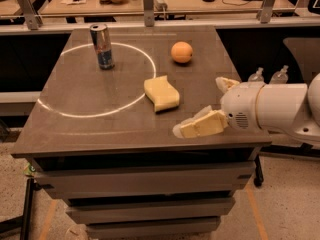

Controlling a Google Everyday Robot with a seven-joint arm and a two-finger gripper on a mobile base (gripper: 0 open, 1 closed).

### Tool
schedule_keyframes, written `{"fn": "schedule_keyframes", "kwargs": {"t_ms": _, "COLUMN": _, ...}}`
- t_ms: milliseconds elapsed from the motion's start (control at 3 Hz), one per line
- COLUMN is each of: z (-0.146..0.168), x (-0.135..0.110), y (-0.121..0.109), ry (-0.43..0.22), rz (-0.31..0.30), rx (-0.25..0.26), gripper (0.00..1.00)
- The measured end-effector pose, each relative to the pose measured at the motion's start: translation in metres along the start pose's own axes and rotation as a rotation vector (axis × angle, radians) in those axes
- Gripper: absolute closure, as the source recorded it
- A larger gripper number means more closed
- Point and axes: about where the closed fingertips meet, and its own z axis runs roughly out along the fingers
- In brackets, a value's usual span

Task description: Move sponge near orange

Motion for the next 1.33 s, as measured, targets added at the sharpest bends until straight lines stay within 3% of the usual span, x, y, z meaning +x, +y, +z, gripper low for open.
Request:
{"fn": "schedule_keyframes", "kwargs": {"t_ms": 333, "z": 0.016, "x": 0.003, "y": -0.005, "ry": -0.029, "rz": -0.014, "rx": 0.028, "gripper": 0.00}}
{"fn": "schedule_keyframes", "kwargs": {"t_ms": 667, "z": 0.035, "x": 0.007, "y": -0.009, "ry": -0.017, "rz": -0.041, "rx": 0.057, "gripper": 0.00}}
{"fn": "schedule_keyframes", "kwargs": {"t_ms": 1333, "z": 0.071, "x": -0.001, "y": -0.018, "ry": -0.048, "rz": -0.058, "rx": 0.080, "gripper": 0.00}}
